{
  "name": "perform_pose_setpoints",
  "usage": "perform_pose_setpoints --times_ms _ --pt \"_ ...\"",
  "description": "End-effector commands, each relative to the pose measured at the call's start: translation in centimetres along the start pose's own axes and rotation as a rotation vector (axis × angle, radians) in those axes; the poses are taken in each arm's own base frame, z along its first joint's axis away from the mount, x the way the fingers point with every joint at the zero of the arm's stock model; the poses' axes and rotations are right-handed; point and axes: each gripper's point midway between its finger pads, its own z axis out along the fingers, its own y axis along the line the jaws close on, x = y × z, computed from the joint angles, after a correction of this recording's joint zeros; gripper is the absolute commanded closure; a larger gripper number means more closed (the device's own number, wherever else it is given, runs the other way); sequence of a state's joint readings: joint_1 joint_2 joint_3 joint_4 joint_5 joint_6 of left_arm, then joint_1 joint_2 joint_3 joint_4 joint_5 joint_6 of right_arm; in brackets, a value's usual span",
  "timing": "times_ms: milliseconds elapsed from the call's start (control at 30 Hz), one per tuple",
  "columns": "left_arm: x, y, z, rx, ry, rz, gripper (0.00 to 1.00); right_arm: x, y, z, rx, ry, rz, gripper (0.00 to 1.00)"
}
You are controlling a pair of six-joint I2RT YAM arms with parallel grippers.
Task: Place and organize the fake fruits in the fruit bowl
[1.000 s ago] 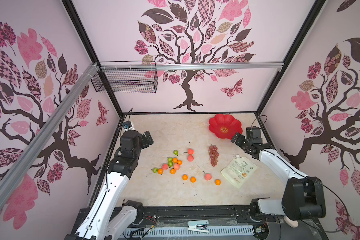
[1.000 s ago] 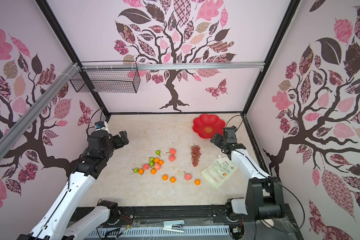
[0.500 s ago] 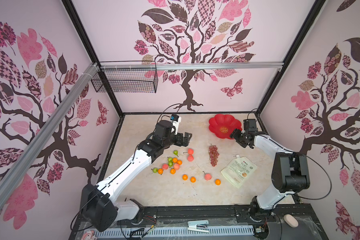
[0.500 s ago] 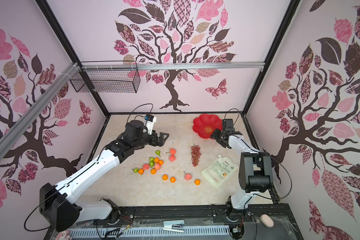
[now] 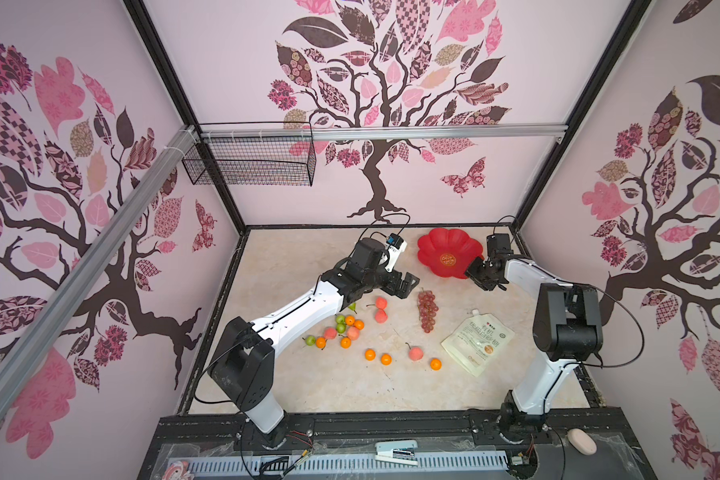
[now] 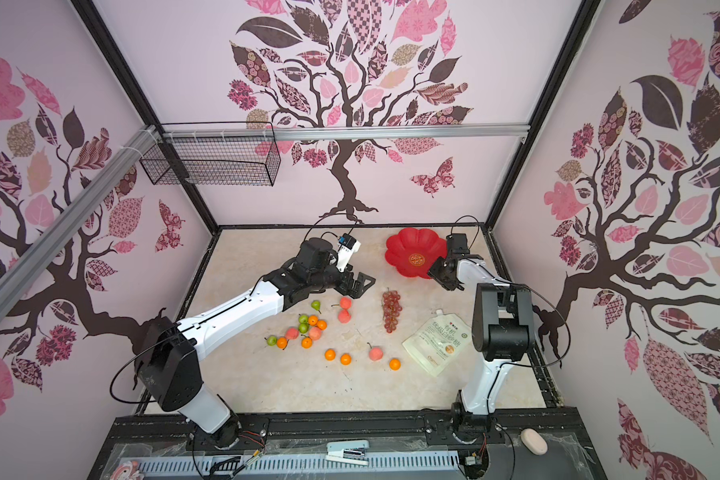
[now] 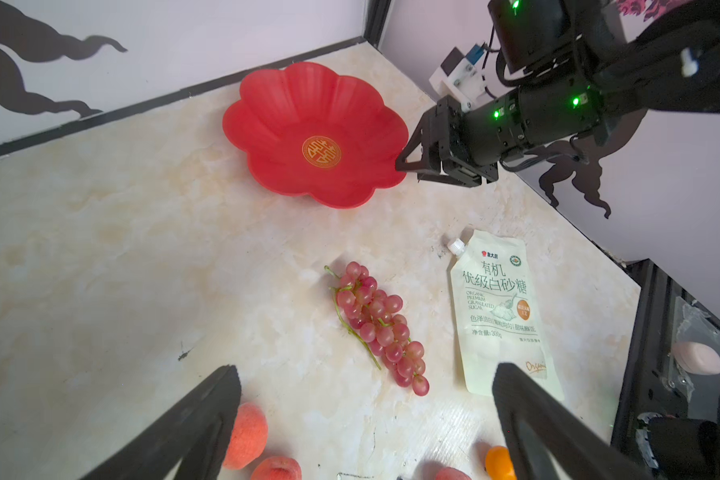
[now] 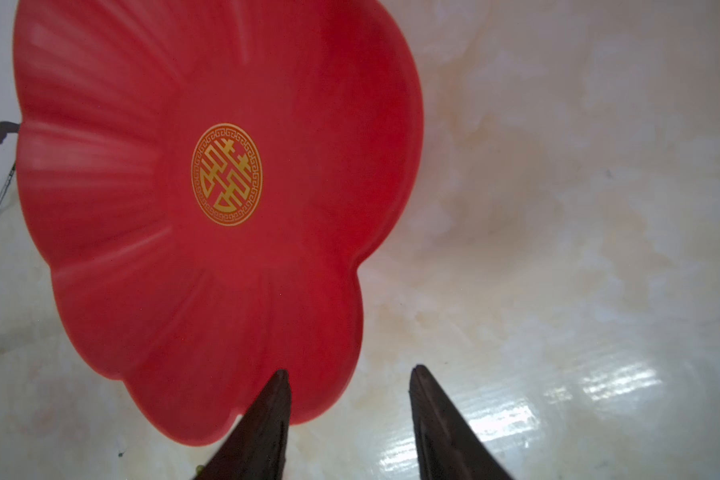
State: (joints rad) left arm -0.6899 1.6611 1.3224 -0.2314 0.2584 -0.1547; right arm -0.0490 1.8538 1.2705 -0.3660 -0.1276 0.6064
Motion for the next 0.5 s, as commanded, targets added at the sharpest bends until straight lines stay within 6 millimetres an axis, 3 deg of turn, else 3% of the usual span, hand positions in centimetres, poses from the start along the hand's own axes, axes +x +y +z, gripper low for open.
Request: perform_pose_setpoints --times_ms 0,300,467 --pt "-0.9 -0.7 0.8 0.05 -0.004 -0.002 0.02 -0.5 -0.4 0.6 0.031 0.019 -0.013 0.53" --pt "-0.9 -0.3 0.7 0.023 -0.006 0.0 0.02 -0.5 -0.9 2.5 0.057 0.065 -0.005 0.55" --pt "-1.0 -0.2 0.7 0.015 -0.003 0.003 0.01 -0.2 -0.6 3.2 0.049 0.1 0.001 0.63"
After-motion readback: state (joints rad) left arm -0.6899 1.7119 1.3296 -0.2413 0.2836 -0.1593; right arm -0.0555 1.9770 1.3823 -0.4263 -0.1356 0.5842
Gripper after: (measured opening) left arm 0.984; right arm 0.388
